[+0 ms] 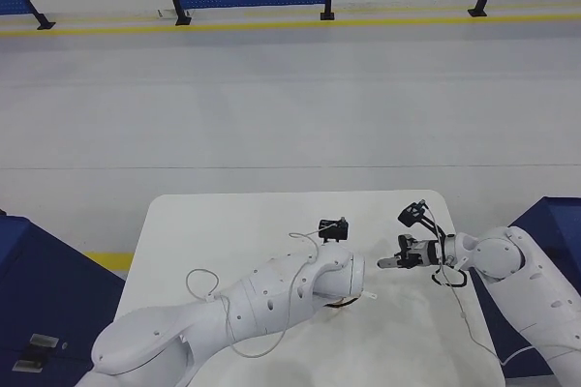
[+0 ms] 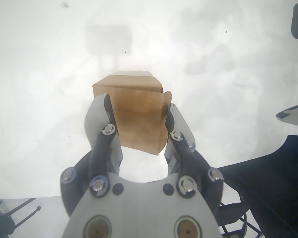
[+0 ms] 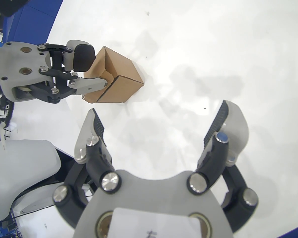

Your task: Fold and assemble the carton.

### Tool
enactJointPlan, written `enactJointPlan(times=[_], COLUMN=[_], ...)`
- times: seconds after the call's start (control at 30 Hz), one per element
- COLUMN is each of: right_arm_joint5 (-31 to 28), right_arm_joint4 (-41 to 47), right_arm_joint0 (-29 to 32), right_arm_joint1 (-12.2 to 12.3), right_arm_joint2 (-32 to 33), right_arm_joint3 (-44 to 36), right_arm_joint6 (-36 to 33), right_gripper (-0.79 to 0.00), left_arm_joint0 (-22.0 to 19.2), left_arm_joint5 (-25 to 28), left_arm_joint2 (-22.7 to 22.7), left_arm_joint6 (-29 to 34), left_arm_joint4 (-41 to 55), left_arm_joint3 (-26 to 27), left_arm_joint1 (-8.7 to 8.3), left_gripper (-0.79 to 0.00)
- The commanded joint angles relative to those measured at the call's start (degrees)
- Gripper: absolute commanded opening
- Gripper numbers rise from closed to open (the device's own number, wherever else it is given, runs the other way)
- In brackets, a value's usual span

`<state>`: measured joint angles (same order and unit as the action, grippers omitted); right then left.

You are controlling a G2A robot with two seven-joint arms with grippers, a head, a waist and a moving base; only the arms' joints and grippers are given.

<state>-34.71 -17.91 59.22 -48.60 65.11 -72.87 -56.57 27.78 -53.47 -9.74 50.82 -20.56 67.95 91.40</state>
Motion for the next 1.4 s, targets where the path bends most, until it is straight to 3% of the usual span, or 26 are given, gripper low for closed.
enactJointPlan(times=[0.0,0.33,0.67,0.9,1.37], right_arm_joint5=[-0.1,-0.5,0.0,0.6,1.6], right_arm_joint4=[0.1,1.0,1.5,1.6,2.1], right_arm_joint0=[0.0,-0.3,-0.5,-0.6,-1.0], right_arm_joint1=[0.0,0.0,0.0,-0.1,-0.2], right_arm_joint2=[0.0,-0.6,-1.1,-1.6,-2.5], right_arm_joint3=[0.0,0.3,-0.2,-0.8,-1.4], right_arm_joint6=[0.0,-0.7,-0.8,-1.0,-1.4], right_gripper=[0.000,0.000,0.000,0.000,0.000], left_arm_joint0=[0.0,0.4,0.3,0.1,1.8], left_arm_joint5=[0.0,0.0,-1.4,-3.4,-4.5], left_arm_joint2=[0.0,0.0,0.0,0.0,0.0], left_arm_joint6=[0.0,0.1,-1.3,-3.3,-4.5], left_arm_joint4=[-0.5,-2.4,-3.7,-2.7,-6.2], left_arm_joint3=[-0.9,-4.5,-5.7,-4.3,-1.0], left_arm_joint1=[0.54,2.89,4.12,3.51,1.83], left_gripper=[-0.403,-0.419,-0.449,-0.437,-0.489])
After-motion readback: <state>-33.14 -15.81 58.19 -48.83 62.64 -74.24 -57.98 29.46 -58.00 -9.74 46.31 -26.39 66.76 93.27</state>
